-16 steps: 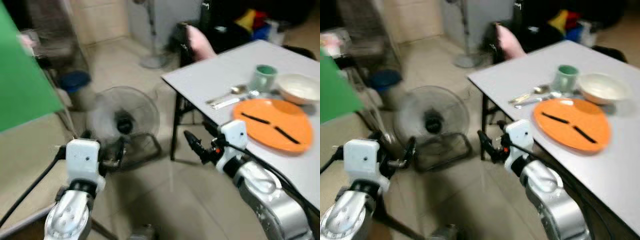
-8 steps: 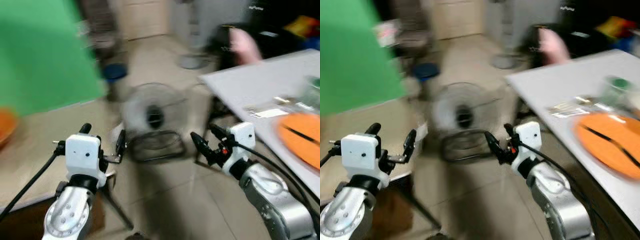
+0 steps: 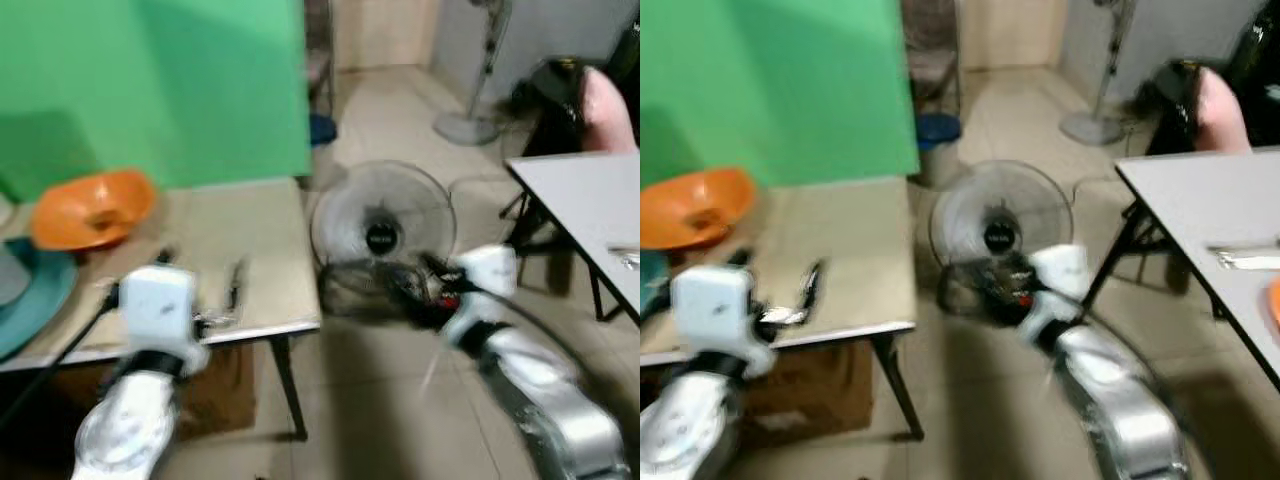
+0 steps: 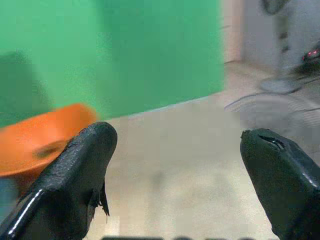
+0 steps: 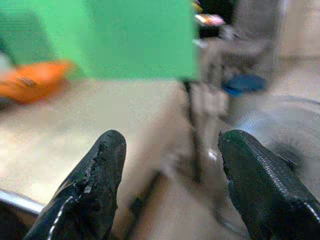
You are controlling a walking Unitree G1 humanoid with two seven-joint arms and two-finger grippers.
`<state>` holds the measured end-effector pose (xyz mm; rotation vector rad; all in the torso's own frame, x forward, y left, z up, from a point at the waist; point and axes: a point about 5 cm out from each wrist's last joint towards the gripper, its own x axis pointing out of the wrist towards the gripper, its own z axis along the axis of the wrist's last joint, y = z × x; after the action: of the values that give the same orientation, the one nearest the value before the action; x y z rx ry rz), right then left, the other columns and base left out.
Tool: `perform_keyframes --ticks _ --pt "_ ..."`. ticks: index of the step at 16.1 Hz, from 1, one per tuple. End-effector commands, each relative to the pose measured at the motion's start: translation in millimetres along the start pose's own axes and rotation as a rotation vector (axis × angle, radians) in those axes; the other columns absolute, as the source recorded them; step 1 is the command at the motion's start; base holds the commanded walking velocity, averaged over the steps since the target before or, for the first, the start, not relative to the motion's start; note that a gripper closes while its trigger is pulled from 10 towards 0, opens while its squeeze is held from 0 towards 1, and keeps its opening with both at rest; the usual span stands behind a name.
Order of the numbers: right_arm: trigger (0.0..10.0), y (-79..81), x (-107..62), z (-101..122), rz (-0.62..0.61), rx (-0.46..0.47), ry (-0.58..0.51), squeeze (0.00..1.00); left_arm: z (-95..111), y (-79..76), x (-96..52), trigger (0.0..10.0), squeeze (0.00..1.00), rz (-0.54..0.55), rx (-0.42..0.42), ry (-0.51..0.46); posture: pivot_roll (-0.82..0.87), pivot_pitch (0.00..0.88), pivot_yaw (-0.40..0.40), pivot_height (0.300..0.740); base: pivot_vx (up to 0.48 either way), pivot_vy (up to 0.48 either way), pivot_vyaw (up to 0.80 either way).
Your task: Setting the table
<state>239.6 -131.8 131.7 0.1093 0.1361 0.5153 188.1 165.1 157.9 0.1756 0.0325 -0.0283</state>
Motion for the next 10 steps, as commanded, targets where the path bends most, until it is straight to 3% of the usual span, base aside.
perform_keyframes --ticks 1,10 --pt "10.0 -8.9 -2.8 5.0 -0.052 0.005 -0.006 0.0 4.2 -2.0 1.6 10.0 0.0 -0.016 0.006 -0.016 0.04 0.0 0.051 0.74 0.0 0.322 0.0" --pt "10.0 -2.1 12.7 13.7 -0.094 0.043 -0.065 0.0 8.3 11.9 6.0 10.0 0.0 -0.025 0.058 -0.026 0.04 0.0 0.058 0.74 0.0 0.323 0.0"
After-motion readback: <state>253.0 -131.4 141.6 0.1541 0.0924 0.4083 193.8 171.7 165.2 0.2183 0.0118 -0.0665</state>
